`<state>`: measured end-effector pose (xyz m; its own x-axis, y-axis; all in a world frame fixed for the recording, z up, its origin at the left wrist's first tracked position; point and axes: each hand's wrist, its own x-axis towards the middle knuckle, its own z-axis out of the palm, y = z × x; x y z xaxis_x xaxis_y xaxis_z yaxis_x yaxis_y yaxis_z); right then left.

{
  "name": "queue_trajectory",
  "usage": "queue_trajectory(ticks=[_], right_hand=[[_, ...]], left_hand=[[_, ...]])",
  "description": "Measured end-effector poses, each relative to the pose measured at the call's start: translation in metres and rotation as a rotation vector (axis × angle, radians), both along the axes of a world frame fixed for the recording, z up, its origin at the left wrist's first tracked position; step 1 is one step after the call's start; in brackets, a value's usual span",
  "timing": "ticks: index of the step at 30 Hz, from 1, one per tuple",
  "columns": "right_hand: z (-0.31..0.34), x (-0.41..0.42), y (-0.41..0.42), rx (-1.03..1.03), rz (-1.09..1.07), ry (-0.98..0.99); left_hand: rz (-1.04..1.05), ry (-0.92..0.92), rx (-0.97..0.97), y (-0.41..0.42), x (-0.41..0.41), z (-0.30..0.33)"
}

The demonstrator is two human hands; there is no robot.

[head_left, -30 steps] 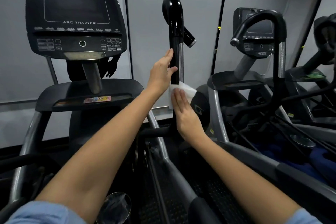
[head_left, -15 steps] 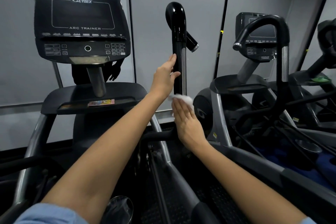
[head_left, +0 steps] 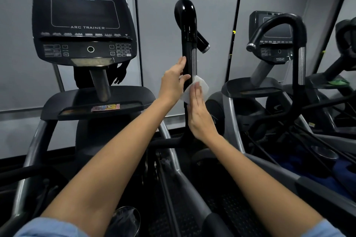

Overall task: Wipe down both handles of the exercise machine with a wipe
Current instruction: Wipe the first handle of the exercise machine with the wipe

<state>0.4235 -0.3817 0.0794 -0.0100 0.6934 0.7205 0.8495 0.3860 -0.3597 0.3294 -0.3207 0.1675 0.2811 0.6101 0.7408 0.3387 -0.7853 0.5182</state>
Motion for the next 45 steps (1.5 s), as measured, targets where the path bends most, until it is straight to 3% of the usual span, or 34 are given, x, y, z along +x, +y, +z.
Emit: queue_trajectory(ticks=[5,12,16,22,26,29,36,39,42,45], right_hand=[[-0.036,0.003,-0.017,-0.101,0.184,0.243],[0.013,0.000,0.006,-0.137,0.207,0.560],[-0.028,-0.006,-0.009,-0.161,0.225,0.664],[0.051,0.003,0.021,-0.126,0.207,0.699],[0.032,0.001,0.016,-0.126,0.198,0.734],[0.018,0.001,0.006,-0.135,0.196,0.740],[0.111,0.012,0.044,-0.072,0.189,0.665],[0.089,0.006,0.035,-0.022,0.185,0.606],[0.060,-0.002,0.028,0.044,0.156,0.412],[0.087,-0.001,0.039,0.104,0.065,0.143]], left_hand=[[0.004,-0.003,0.017,0.001,0.000,-0.001],[0.007,-0.015,0.032,0.003,0.001,-0.002],[-0.005,-0.024,0.041,0.007,0.002,-0.003],[0.010,-0.019,0.060,0.009,0.001,-0.003],[0.014,-0.011,0.047,0.007,0.002,-0.003],[0.008,-0.013,0.051,0.008,0.000,-0.002],[-0.060,-0.062,-0.018,0.001,-0.002,-0.005],[-0.106,-0.063,-0.112,-0.004,-0.009,-0.019],[-0.072,-0.073,-0.166,-0.003,-0.012,-0.033],[-0.094,-0.071,-0.163,0.001,-0.011,-0.034]])
